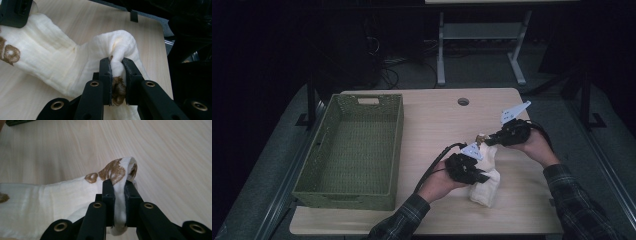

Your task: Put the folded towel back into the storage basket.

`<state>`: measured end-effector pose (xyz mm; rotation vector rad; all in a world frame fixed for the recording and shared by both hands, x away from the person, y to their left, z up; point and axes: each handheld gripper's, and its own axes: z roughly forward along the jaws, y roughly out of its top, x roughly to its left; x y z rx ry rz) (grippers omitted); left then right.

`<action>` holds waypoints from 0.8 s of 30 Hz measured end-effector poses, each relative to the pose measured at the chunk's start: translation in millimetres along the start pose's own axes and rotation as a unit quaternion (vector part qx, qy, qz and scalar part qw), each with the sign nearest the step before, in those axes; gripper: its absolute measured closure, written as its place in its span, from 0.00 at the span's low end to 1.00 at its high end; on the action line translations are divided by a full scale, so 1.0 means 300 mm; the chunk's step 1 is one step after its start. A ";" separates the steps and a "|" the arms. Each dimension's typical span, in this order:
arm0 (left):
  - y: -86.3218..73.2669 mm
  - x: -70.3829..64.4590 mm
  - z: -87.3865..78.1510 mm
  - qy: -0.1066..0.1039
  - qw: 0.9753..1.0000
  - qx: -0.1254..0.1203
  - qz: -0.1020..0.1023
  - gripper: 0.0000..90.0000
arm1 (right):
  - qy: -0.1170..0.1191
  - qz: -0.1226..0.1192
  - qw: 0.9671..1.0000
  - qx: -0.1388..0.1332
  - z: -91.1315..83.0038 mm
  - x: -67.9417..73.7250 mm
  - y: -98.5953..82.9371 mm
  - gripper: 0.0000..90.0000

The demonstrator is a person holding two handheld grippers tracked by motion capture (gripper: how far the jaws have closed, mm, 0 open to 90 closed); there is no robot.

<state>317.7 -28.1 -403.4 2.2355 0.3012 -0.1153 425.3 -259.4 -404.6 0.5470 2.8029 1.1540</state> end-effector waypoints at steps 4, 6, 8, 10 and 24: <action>0.020 -0.004 -0.048 0.006 1.000 -0.003 0.001 0.87 | -0.001 -0.012 1.000 -0.003 -0.009 0.006 0.048 0.91; 0.032 -0.007 -0.076 0.008 1.000 -0.007 0.003 0.87 | 0.003 -0.017 1.000 -0.008 -0.013 0.008 0.073 0.91; 0.043 -0.012 -0.103 0.010 1.000 -0.010 0.002 0.87 | 0.006 -0.021 1.000 -0.012 -0.016 0.010 0.095 0.91; 0.053 -0.014 -0.131 0.013 1.000 -0.011 0.003 0.87 | 0.010 -0.024 1.000 -0.014 -0.017 0.010 0.117 0.91; 0.068 -0.006 -0.319 0.034 0.999 -0.023 -0.004 0.87 | 0.025 -0.046 0.998 -0.021 -0.001 0.029 0.266 0.91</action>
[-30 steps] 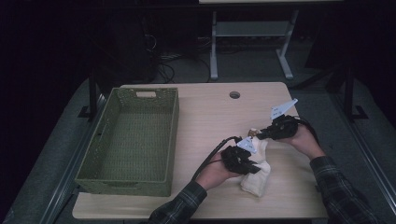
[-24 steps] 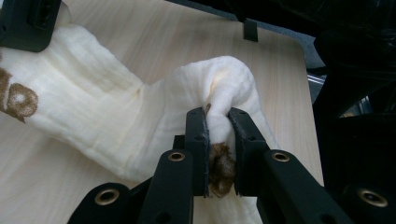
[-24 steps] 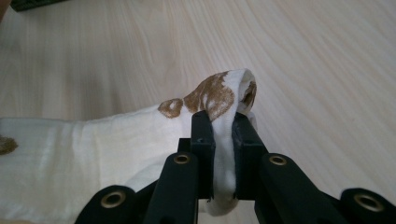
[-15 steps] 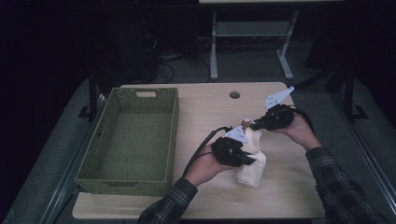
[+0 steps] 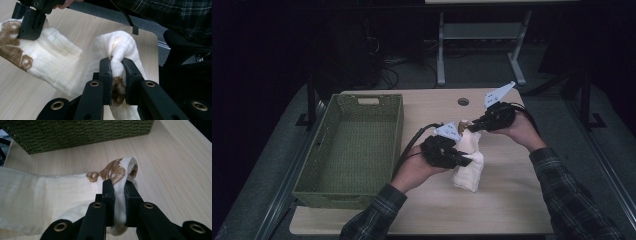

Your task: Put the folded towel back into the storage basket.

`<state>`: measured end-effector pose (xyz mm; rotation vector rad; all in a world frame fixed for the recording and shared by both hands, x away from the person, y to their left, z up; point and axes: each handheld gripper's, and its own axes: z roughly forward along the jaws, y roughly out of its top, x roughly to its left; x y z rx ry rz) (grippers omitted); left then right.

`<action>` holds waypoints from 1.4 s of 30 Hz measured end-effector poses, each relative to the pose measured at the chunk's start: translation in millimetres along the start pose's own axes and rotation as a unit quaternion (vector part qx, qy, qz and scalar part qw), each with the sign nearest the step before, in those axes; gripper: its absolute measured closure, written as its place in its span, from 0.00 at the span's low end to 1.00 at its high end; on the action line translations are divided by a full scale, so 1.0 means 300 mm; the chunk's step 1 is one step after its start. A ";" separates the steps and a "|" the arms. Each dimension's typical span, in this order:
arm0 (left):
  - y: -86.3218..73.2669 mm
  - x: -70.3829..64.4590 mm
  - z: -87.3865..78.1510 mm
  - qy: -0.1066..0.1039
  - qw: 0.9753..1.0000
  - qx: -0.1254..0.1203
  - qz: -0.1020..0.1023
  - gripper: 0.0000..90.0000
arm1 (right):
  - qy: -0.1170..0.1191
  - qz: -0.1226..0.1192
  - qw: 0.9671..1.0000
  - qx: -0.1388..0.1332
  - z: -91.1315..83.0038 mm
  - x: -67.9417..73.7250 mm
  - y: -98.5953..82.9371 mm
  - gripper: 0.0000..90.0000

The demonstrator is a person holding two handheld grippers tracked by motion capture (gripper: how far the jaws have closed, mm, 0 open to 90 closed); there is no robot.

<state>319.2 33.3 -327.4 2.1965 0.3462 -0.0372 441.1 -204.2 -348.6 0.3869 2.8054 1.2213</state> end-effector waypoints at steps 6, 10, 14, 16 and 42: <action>-0.014 0.028 -0.090 0.008 1.000 -0.002 -0.004 0.87 | 0.000 -0.012 1.000 0.002 0.023 -0.001 0.082 0.91; -0.013 0.046 -0.157 0.011 1.000 -0.006 0.000 0.87 | 0.002 -0.016 1.000 0.000 0.045 -0.011 0.134 0.91; -0.012 0.063 -0.224 0.014 1.000 -0.010 0.008 0.87 | 0.005 -0.015 1.000 -0.004 0.066 -0.018 0.183 0.91; -0.017 0.067 -0.252 0.015 1.000 -0.009 0.014 0.87 | 0.007 -0.012 1.000 -0.006 0.077 -0.020 0.209 0.91; -0.200 0.133 -0.546 0.068 0.998 -0.018 -0.009 0.87 | 0.018 -0.065 0.998 -0.011 0.297 0.006 0.513 0.91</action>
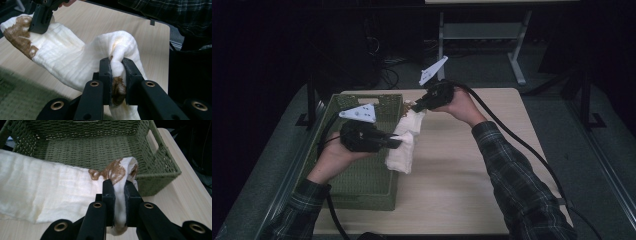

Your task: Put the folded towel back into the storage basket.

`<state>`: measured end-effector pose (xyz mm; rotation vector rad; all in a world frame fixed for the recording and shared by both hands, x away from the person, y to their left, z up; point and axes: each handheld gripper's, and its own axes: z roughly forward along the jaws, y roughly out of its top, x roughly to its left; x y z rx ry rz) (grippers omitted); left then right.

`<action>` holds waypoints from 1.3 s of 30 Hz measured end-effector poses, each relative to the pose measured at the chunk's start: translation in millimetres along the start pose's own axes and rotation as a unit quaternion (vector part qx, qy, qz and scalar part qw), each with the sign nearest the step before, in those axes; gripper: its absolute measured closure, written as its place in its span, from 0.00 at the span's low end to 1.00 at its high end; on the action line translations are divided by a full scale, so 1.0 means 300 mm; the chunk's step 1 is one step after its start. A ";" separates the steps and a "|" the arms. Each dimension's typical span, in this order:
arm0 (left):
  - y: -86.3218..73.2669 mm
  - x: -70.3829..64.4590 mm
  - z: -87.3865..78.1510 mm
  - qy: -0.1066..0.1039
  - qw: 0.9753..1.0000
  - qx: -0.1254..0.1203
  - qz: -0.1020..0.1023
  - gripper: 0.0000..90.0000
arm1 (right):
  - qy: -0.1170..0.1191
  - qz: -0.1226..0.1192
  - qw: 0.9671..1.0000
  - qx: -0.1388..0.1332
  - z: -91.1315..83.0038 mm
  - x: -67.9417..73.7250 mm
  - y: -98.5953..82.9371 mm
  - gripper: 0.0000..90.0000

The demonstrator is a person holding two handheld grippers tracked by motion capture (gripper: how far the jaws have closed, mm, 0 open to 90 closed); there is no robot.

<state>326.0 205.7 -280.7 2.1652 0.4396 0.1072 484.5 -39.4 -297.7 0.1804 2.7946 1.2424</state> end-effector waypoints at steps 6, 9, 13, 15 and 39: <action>-0.064 0.018 -0.057 0.014 1.000 -0.004 -0.018 0.87 | 0.008 -0.007 1.000 0.002 0.079 0.002 0.064 0.91; -0.093 0.028 -0.077 0.023 1.000 0.005 -0.020 0.87 | 0.011 -0.016 1.000 0.007 0.122 0.006 0.092 0.91; -0.125 0.028 -0.095 0.030 0.999 0.009 -0.030 0.87 | 0.017 -0.021 1.000 0.005 0.169 0.013 0.122 0.91; -0.140 0.027 -0.104 0.032 0.999 0.012 -0.030 0.87 | 0.021 -0.022 1.000 0.005 0.190 0.018 0.132 0.91; -0.286 0.037 -0.062 0.050 0.997 0.008 -0.059 0.52 | 0.050 -0.024 0.998 0.019 0.347 0.064 0.119 0.91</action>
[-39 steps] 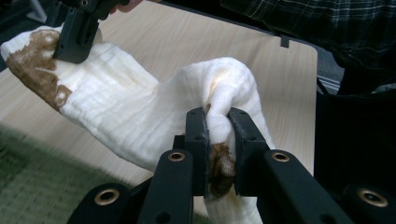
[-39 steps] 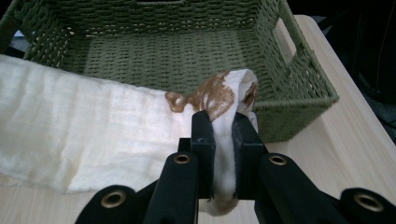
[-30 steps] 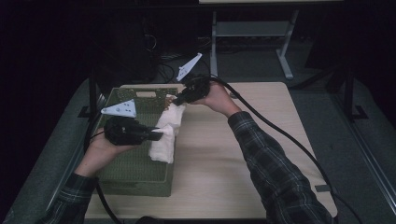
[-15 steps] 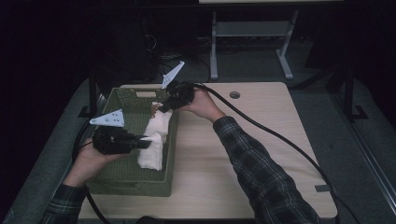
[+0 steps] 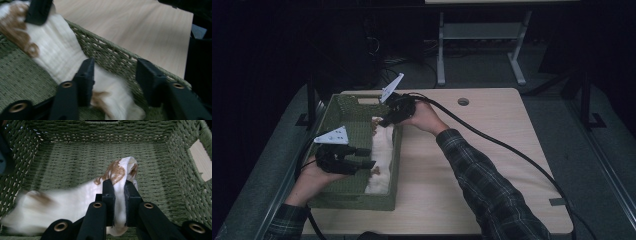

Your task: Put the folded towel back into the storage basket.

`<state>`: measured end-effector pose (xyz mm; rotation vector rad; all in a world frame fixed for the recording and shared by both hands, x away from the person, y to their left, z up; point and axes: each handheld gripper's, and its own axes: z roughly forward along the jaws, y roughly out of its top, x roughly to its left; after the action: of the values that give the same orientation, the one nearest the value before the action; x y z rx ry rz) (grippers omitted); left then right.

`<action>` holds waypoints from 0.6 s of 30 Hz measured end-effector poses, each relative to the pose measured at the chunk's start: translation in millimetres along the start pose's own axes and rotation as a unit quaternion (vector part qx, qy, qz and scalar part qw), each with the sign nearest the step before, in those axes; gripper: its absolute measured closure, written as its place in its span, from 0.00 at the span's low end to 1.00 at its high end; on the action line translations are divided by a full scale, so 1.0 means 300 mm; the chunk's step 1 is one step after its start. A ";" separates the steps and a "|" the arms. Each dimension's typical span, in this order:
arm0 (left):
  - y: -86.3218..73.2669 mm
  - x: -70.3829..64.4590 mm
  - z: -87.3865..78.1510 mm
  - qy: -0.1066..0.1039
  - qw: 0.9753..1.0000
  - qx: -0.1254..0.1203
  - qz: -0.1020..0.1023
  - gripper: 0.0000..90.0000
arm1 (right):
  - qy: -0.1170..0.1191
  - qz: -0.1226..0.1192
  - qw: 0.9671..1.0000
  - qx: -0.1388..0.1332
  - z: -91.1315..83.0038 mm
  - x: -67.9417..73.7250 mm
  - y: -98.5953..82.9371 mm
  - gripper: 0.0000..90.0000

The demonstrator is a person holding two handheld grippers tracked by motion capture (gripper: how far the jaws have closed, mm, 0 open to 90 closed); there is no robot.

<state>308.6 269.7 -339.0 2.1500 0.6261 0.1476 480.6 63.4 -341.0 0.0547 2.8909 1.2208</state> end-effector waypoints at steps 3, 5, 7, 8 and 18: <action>0.005 0.002 0.004 0.005 1.000 -0.006 0.001 0.47 | -0.002 0.001 1.000 0.003 0.012 -0.004 -0.006 0.91; 0.007 0.001 0.007 0.005 1.000 -0.007 0.003 0.46 | -0.003 0.002 1.000 0.002 0.013 -0.011 -0.008 0.91; 0.009 0.000 0.012 0.003 1.000 -0.008 0.002 0.45 | -0.004 0.003 1.000 -0.001 0.013 -0.016 -0.006 0.91; 0.009 0.001 0.014 0.003 1.000 -0.009 0.002 0.45 | -0.006 -0.001 1.000 -0.004 0.015 -0.022 -0.005 0.91; 0.030 0.005 0.027 -0.003 1.000 -0.017 0.003 0.45 | -0.026 0.003 1.000 -0.002 0.018 -0.090 0.009 0.91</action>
<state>316.1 260.2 -337.1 2.1189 0.6093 0.1544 507.9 68.4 -343.1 0.0925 2.8462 1.2077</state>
